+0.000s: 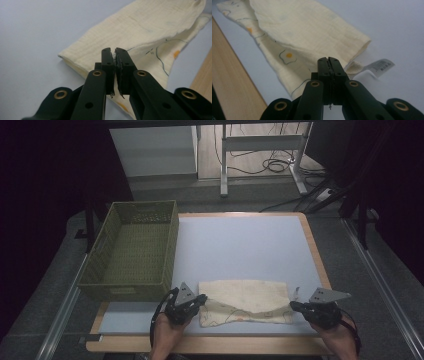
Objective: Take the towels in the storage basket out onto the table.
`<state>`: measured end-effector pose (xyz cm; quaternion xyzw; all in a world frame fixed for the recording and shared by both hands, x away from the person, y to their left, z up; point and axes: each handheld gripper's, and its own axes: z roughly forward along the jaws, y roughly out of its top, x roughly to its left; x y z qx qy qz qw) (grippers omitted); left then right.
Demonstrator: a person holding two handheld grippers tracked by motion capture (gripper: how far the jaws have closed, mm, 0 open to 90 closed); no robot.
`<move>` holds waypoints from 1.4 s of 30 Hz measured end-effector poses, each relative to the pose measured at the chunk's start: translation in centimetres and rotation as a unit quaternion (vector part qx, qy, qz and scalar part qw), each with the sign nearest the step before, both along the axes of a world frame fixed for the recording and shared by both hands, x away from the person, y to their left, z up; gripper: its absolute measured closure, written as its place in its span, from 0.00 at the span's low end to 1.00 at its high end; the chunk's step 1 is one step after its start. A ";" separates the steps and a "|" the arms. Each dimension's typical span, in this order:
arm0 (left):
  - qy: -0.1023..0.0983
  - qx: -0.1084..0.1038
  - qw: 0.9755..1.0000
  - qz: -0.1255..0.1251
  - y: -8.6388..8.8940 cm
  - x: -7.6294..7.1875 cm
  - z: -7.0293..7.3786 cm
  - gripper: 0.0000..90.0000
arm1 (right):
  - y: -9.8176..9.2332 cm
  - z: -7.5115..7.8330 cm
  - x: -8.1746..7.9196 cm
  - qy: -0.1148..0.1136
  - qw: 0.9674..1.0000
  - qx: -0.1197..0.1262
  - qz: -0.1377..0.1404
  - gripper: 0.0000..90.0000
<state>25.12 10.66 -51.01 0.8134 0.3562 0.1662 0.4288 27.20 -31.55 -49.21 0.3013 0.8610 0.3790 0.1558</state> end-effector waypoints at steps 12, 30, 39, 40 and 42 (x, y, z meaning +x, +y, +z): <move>0.040 -0.028 0.998 -0.041 0.7 -1.9 -1.5 0.90 | -0.3 -1.5 -2.0 0.031 0.999 0.013 0.006 0.96; 0.044 -0.006 0.999 0.009 -0.5 4.0 -0.1 0.55 | 0.7 1.0 3.3 0.008 1.000 0.009 -0.027 0.82; 0.036 0.014 0.998 0.040 -1.5 6.7 -0.8 0.50 | 2.0 -1.5 8.8 0.038 0.998 -0.011 -0.051 0.76; 0.034 0.015 0.998 0.043 -1.5 6.7 -0.8 0.49 | 2.1 -1.8 8.9 0.043 0.998 -0.018 -0.051 0.80; 0.032 0.015 0.998 0.048 -1.3 6.8 -0.9 0.47 | 2.2 -2.2 8.8 0.049 0.997 -0.026 -0.045 0.92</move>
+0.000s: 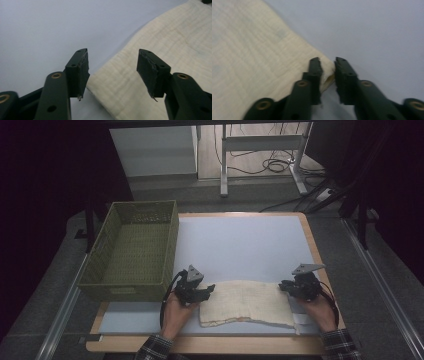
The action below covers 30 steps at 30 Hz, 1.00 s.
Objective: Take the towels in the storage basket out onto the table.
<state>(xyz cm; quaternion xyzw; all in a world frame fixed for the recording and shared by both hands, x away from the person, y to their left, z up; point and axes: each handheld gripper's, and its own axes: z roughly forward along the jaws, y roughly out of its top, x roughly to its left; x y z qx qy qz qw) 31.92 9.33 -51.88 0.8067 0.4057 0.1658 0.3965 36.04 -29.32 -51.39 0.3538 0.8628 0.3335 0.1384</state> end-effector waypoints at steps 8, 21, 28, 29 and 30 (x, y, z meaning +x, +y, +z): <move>-0.004 -0.001 1.000 0.010 0.3 0.8 0.2 0.47 | -0.1 1.8 1.4 -0.034 0.999 -0.003 -0.009 0.98; 0.014 0.021 0.999 0.022 0.2 2.3 -0.8 0.50 | -1.3 1.4 5.0 -0.017 0.999 0.018 -0.036 0.87; 0.032 0.039 0.999 0.020 0.0 2.7 -1.9 0.45 | -2.4 2.2 3.5 -0.018 0.998 0.040 -0.045 0.76; 0.030 0.034 0.999 0.020 0.1 2.7 -2.0 0.43 | -2.5 2.2 3.1 -0.017 0.998 0.044 -0.042 0.74; 0.032 0.032 0.999 0.021 0.2 2.7 -2.0 0.43 | -2.5 2.3 2.8 -0.015 0.998 0.045 -0.040 0.74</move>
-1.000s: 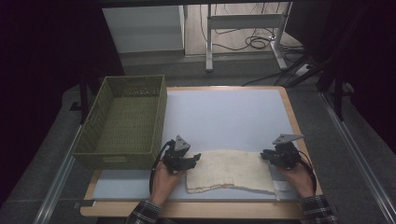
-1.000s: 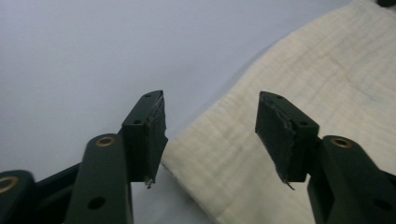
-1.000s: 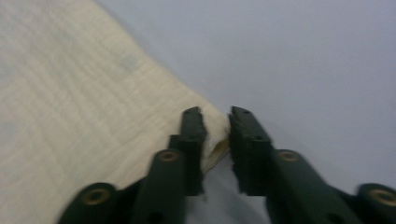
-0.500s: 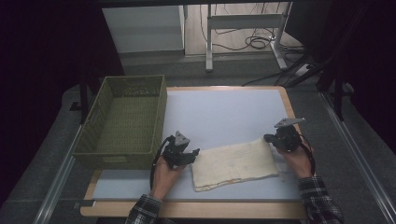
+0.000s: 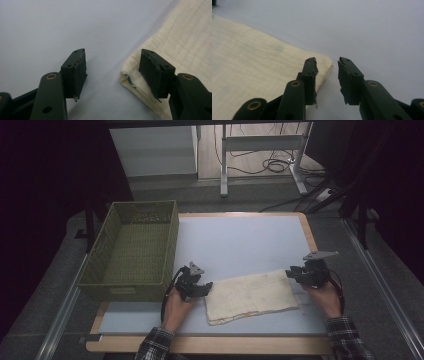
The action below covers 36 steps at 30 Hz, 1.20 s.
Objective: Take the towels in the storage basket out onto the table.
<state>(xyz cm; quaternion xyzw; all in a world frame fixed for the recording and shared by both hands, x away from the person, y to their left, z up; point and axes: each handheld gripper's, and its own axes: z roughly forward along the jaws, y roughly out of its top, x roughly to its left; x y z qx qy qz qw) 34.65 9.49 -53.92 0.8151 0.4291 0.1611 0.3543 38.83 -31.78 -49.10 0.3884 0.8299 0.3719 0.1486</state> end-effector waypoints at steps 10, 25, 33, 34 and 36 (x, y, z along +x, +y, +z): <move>-0.003 -0.017 1.000 -0.009 0.6 0.2 -0.5 0.36 | 1.6 -0.2 -3.4 0.005 0.999 -0.001 0.043 0.67; -0.004 -0.019 1.000 -0.009 0.6 0.1 -0.6 0.36 | 7.5 -1.3 -6.8 0.015 0.991 0.013 0.132 0.68; -0.004 -0.019 1.000 -0.009 0.6 0.1 -0.6 0.36 | 11.8 -1.7 -8.1 0.025 0.982 0.020 0.186 0.69; -0.004 -0.019 1.000 -0.009 0.6 0.1 -0.6 0.36 | 12.3 -1.8 -8.3 0.026 0.981 0.021 0.192 0.69; -0.005 -0.021 1.000 -0.008 0.6 0.1 -0.6 0.36 | 13.2 -1.9 -8.5 0.030 0.978 0.022 0.204 0.71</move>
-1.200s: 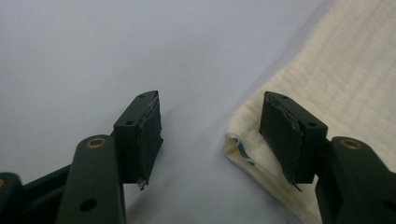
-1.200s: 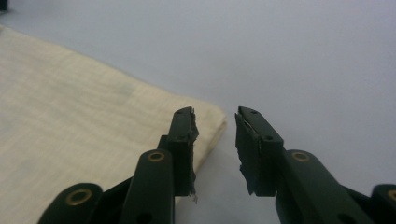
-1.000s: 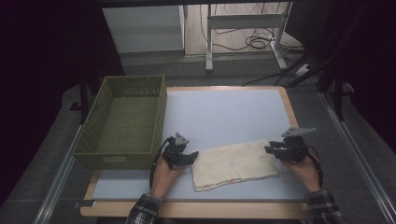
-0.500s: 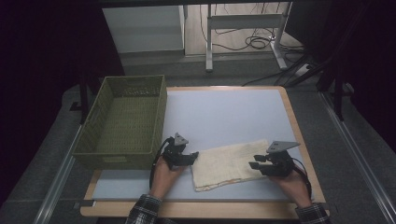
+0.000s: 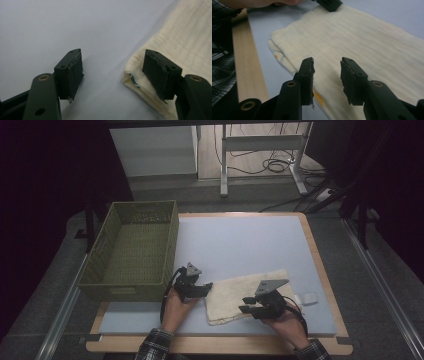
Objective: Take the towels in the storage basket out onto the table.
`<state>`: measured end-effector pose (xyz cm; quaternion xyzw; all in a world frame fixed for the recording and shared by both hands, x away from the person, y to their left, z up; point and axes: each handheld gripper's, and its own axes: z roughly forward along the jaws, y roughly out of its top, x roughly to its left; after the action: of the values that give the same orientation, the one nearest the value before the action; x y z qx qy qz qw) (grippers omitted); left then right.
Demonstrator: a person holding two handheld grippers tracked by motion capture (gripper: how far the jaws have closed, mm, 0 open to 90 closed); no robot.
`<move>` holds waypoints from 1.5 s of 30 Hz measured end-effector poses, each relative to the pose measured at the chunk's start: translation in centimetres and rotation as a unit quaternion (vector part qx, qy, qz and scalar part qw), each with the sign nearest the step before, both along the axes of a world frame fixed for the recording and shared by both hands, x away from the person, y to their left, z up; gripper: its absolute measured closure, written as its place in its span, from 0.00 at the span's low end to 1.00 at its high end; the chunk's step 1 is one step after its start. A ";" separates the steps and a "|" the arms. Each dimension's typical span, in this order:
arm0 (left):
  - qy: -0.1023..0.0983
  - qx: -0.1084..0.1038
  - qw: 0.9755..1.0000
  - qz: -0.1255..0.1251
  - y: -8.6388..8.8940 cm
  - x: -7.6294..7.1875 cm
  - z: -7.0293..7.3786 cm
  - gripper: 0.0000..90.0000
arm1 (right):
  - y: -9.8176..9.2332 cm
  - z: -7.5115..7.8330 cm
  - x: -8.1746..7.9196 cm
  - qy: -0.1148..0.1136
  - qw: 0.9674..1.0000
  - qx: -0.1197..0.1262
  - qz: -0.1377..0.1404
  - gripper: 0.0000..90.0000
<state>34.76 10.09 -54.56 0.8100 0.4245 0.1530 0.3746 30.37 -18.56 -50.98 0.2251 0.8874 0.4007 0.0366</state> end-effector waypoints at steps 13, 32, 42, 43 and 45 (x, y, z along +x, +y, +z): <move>0.000 0.002 1.000 -0.001 0.0 0.0 0.0 0.36 | 6.0 -0.8 -1.5 0.018 0.997 0.003 0.072 0.74; -0.009 0.005 1.000 -0.013 -0.1 -0.2 0.1 0.46 | 9.4 -2.0 -2.5 -0.026 0.994 -0.046 0.091 0.92; -0.005 -0.013 0.999 -0.046 -0.5 -0.6 0.3 0.95 | 9.3 -2.0 -2.3 -0.011 0.995 -0.031 0.092 0.95; -0.006 -0.012 0.999 -0.044 -0.6 -0.7 0.3 0.96 | 9.3 -1.9 -2.3 -0.010 0.995 -0.026 0.092 0.95; -0.010 -0.014 0.999 -0.041 -0.6 -0.7 0.6 0.96 | 9.3 -1.7 -2.3 -0.007 0.996 -0.018 0.090 0.95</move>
<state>34.11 9.46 -53.98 0.8199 0.3887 0.1398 0.3964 28.06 -9.27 -52.64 0.1403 0.9108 0.3881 0.0109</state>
